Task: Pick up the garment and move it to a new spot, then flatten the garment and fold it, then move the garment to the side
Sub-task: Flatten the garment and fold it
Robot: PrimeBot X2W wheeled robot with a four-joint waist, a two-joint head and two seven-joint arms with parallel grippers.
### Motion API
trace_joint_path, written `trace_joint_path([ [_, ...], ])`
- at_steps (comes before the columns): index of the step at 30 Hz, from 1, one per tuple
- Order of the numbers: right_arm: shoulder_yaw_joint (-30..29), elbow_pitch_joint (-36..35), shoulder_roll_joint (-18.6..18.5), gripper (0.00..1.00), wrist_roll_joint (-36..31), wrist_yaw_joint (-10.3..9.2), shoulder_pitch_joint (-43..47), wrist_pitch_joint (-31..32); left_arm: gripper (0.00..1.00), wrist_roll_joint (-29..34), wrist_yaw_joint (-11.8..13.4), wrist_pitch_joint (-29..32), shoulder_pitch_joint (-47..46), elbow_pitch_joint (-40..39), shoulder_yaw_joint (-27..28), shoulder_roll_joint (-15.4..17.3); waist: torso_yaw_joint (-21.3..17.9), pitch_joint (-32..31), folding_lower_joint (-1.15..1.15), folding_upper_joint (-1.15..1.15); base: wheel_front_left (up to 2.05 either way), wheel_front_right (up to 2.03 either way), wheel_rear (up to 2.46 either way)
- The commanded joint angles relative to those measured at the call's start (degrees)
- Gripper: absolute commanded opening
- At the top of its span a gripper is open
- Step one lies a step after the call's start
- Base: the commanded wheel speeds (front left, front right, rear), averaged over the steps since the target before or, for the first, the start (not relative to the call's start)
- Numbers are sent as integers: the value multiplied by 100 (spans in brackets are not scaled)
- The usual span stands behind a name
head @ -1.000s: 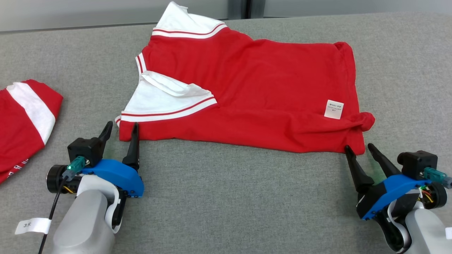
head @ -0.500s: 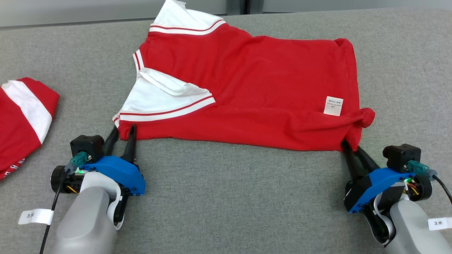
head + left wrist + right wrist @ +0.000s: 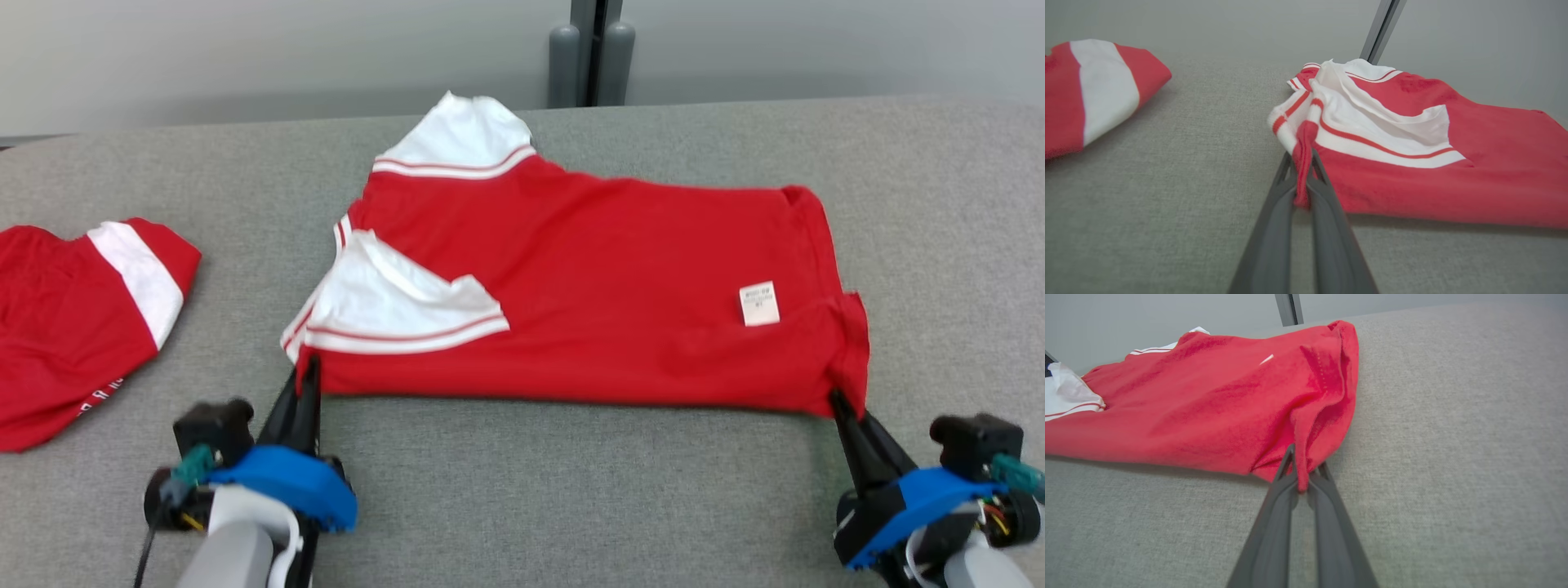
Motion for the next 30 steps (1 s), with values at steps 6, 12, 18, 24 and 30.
trace_joint_path([
  [6,-204,-783,-32,0,16,2,979,384,0,115,255,-27,1242,-926,178,-135,139,-262,1,0,0,0,0],
  [12,-385,-1369,3,0,-14,2,1599,699,0,115,472,-28,1890,-1501,196,-177,254,-360,1,0,0,0,0],
  [18,-543,-1680,70,6,-36,2,1964,1061,0,75,615,108,2289,-1890,144,-182,313,-410,1,0,0,0,0],
  [24,-692,-1768,147,100,-225,3,1854,1084,100,118,699,83,2193,-2067,144,-195,289,-410,1,0,0,0,0],
  [30,-858,-1882,231,100,-388,3,1533,832,100,248,810,1,1971,-2306,366,-141,173,-460,1,0,0,0,0],
])
